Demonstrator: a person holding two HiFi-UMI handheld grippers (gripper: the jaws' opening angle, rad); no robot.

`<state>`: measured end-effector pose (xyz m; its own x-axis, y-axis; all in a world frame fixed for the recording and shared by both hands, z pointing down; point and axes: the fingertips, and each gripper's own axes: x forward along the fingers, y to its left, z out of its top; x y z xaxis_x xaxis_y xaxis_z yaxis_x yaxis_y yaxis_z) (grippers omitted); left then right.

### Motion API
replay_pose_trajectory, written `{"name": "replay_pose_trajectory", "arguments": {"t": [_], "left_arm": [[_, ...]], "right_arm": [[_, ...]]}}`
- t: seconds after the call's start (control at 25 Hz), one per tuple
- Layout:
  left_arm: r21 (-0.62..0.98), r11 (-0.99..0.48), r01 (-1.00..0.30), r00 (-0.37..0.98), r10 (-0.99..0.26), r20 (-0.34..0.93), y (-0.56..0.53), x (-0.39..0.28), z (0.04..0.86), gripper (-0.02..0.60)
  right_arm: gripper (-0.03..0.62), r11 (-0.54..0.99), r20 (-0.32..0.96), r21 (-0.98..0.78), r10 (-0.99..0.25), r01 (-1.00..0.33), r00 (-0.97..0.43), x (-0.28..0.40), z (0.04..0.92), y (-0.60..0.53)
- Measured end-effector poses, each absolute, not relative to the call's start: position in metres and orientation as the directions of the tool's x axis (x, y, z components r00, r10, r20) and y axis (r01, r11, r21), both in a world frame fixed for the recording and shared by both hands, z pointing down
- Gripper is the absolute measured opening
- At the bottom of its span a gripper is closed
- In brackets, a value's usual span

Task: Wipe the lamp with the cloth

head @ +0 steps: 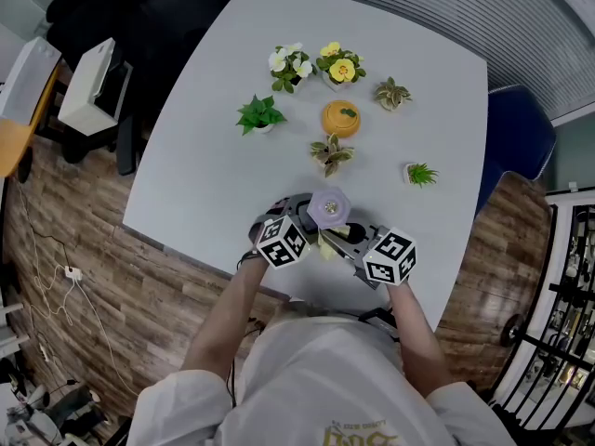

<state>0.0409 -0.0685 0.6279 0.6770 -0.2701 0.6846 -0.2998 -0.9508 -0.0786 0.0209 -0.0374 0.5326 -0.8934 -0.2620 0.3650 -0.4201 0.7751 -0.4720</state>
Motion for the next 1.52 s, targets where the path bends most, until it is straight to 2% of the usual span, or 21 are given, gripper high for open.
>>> {"name": "replay_pose_trajectory", "arguments": {"t": [0.36,0.92,1.16,1.52], "left_arm": [[-0.078,-0.951,-0.3,0.678,-0.27,0.684,-0.067,0.042,0.628,0.318],[-0.07,-0.951,-0.301,0.677,-0.265,0.687,-0.067,0.042,0.627,0.318],[-0.075,-0.951,-0.299,0.679,-0.267,0.684,-0.067,0.041,0.627,0.318],[-0.085,-0.953,-0.291,0.683,-0.27,0.678,-0.067,0.041,0.628,0.318]], "right_arm": [[0.046,0.76,0.427,-0.466,-0.255,-0.453,-0.868,0.015,0.548,-0.048],[0.046,0.742,0.435,-0.506,-0.221,-0.44,-0.873,0.016,0.553,-0.052],[0.045,0.743,0.502,-0.485,-0.195,-0.461,-0.842,0.02,0.571,-0.049],[0.045,0.705,0.504,-0.552,-0.143,-0.445,-0.852,0.024,0.583,-0.049]]}}
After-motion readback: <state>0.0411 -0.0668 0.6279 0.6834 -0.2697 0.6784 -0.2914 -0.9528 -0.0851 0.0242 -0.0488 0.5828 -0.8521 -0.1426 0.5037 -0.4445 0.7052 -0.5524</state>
